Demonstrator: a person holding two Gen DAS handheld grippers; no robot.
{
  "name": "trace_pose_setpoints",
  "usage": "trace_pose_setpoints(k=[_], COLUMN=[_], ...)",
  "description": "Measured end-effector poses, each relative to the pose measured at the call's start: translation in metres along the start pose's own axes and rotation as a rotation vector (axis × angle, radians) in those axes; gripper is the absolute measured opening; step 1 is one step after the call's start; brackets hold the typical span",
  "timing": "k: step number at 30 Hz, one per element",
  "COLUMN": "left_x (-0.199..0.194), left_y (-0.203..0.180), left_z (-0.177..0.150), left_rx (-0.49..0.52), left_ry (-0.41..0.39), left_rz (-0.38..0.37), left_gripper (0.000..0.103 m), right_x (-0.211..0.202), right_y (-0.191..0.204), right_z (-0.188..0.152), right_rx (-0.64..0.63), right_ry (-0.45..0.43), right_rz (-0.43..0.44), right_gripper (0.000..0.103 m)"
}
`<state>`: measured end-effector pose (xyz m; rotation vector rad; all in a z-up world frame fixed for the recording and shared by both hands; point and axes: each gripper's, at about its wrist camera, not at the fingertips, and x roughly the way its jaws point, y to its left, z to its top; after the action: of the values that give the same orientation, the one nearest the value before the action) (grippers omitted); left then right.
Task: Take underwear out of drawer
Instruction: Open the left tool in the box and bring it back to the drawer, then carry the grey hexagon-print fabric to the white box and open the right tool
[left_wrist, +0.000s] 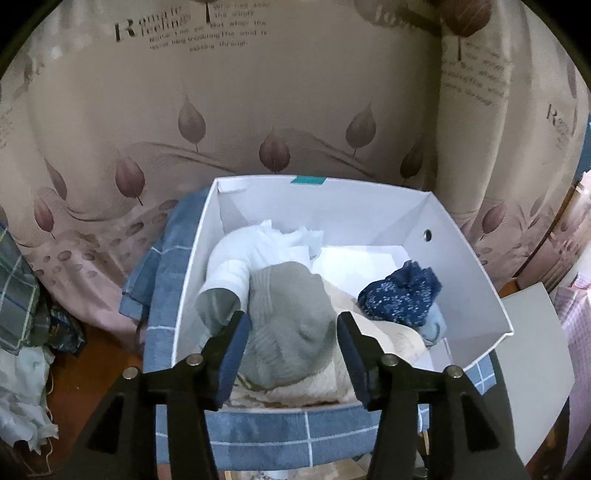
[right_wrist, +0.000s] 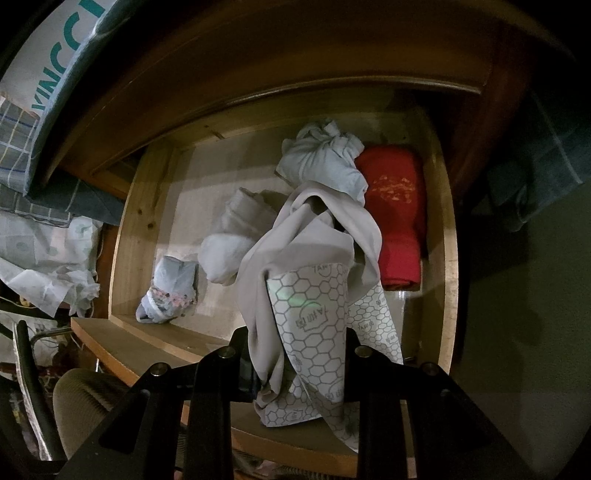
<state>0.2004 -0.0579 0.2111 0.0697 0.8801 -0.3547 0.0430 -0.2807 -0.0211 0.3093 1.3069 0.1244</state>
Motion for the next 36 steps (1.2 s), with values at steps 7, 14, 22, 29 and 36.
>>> trace_pose_setpoints(k=[7, 14, 22, 29, 36], left_x=[-0.043, -0.060, -0.032, 0.001, 0.018], left_y=[0.006, 0.024, 0.049, 0.054, 0.059], left_z=[-0.031, -0.108, -0.195, -0.244, -0.265], left_rx=[0.001, -0.015, -0.144, -0.239, -0.297], left_ry=[-0.064, -0.096, -0.036, 0.026, 0.068], left_rz=[0.019, 0.129, 0.180, 0.183, 0.162], left_gripper=[0.053, 0.057, 0.057, 0.057, 0.057], right_x=[0.000, -0.006, -0.026, -0.045, -0.090], right_y=[0.001, 0.002, 0.012, 0.025, 0.031], right_z=[0.000, -0.001, -0.002, -0.001, 0.004], right_rx=[0.000, -0.013, -0.075, -0.119, -0.138], right_ry=[-0.004, -0.027, -0.112, -0.135, -0.139], right_rz=[-0.006, 0.010, 0.033, 0.015, 0.051], right_gripper=[0.024, 0.024, 0.024, 0.023, 0.023])
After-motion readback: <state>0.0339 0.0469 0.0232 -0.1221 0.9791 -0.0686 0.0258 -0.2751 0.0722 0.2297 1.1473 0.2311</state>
